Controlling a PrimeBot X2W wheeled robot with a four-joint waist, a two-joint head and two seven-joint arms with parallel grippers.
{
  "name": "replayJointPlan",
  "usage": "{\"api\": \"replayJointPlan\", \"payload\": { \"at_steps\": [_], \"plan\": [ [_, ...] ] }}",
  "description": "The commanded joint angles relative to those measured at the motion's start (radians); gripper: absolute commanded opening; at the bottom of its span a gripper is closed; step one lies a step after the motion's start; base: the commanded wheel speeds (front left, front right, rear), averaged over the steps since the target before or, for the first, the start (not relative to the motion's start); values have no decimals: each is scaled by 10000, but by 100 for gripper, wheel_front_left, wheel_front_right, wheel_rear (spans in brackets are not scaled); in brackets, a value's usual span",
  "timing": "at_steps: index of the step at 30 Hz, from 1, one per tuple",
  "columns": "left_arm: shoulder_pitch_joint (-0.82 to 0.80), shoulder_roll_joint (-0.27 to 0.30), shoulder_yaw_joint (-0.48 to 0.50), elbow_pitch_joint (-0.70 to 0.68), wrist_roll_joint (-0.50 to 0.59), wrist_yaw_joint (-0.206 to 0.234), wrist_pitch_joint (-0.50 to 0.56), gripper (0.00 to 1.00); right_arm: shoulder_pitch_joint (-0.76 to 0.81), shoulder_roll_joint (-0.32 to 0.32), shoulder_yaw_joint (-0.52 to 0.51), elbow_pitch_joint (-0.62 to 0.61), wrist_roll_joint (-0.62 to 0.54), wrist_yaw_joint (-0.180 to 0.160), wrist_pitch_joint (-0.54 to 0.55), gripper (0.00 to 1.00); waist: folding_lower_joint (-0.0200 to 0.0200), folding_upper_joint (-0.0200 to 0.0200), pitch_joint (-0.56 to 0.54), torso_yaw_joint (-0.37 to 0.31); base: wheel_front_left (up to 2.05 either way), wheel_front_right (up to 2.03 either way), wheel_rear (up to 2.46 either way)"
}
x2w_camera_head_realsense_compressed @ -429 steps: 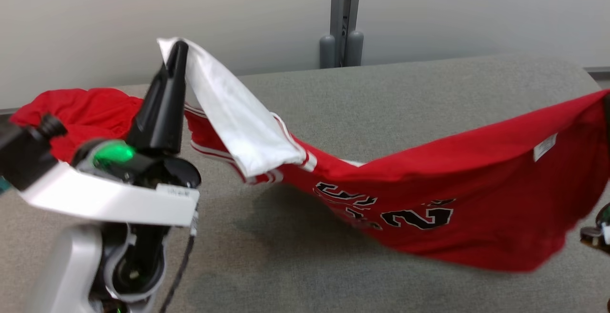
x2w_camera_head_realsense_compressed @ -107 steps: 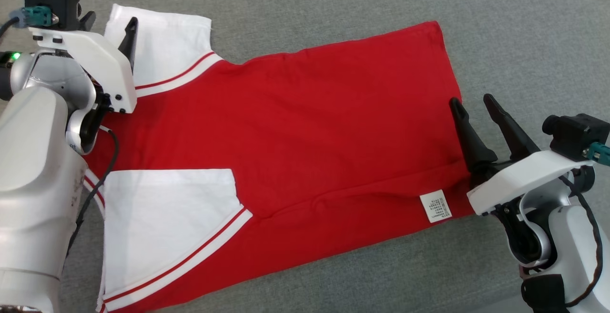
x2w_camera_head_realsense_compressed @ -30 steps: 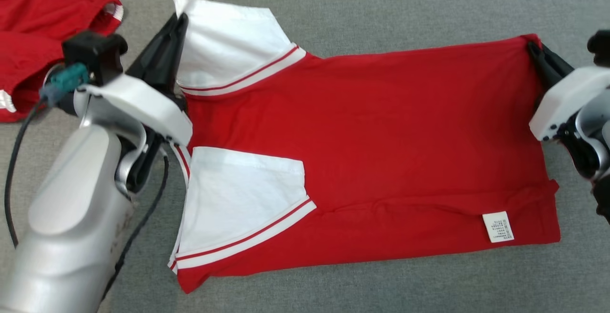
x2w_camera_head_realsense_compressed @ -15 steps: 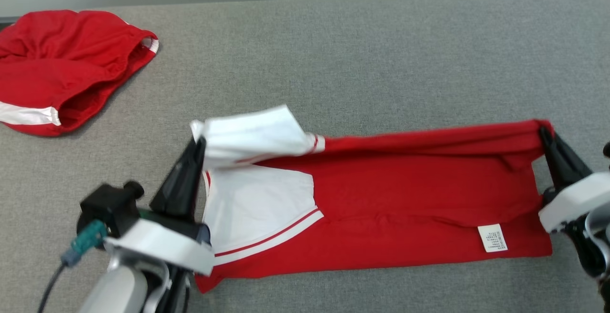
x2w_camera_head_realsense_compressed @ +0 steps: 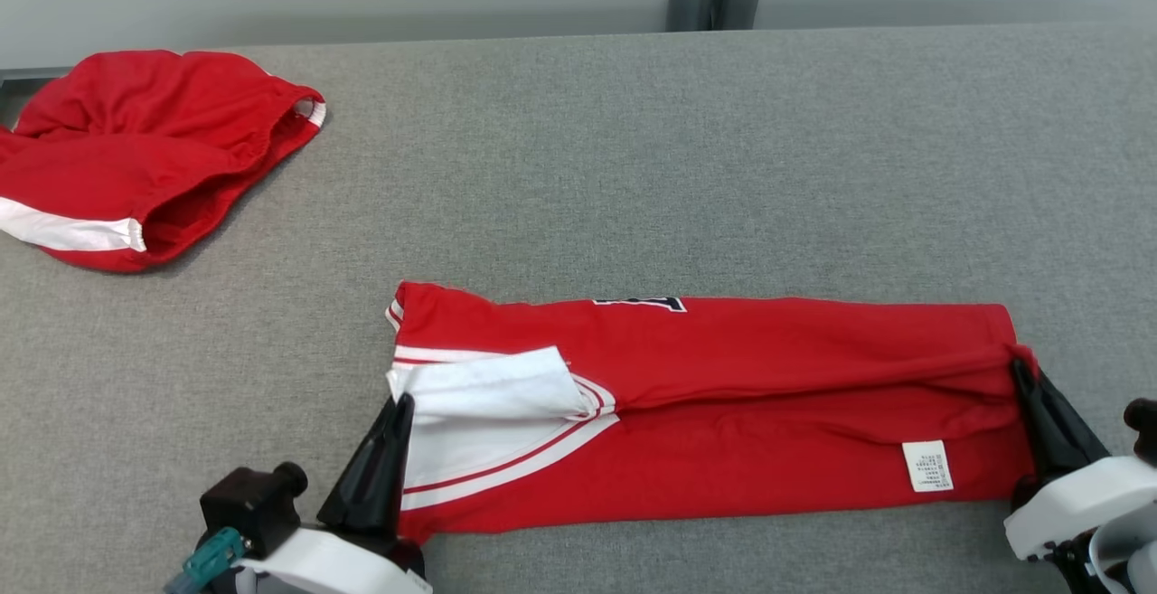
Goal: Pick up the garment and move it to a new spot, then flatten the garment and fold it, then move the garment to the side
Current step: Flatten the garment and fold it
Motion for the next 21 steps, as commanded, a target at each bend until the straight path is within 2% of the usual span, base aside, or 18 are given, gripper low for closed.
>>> {"api": "replayJointPlan", "payload": {
  "at_steps": [1, 2, 3, 4, 5, 6, 7, 15, 21],
  "plan": [
    [182, -1, -28, 155, -123, -28, -4, 0, 297, 83, -250, -166, -285, -1, 45, 0, 0, 0, -58, -2, 0, 0, 0],
    [211, -20, -43, 230, -150, -51, -11, 0, 395, 164, -363, -245, -429, 0, 59, 11, 0, 0, -81, -8, 0, 0, 0],
    [211, -20, -43, 230, -150, -51, -11, 0, 395, 164, -363, -245, -429, 0, 59, 11, 0, 0, -81, -8, 0, 0, 0],
    [251, -29, -50, 302, -194, -84, -25, 15, 509, 238, -454, -301, -558, -1, 121, 29, 0, 0, -109, -17, 0, 0, 0],
    [309, -30, -65, 363, -213, -122, -46, 42, 625, 311, -556, -363, -691, -1, 169, 44, 0, 0, -142, -24, 0, 0, 0],
    [353, -49, -47, 412, -240, -115, -74, 78, 734, 387, -700, -445, -767, -1, 167, 60, 0, 0, -174, -30, 0, 0, 0],
    [443, -80, 18, 463, -327, -94, -151, 100, 965, 536, -995, -609, -905, -1, 193, 100, 0, 0, -242, -44, 0, 0, 0],
    [804, -49, 548, -9, -408, 27, -590, 100, 2032, 1051, -2289, -1336, -1179, 0, 220, 100, 0, 0, -607, -142, 0, 0, 0],
    [637, -117, 486, -138, -197, 15, -669, 100, 2309, 1320, -2875, -1815, -1480, 0, 483, 100, 0, 0, -776, -205, 0, 0, 0]
  ]
}}
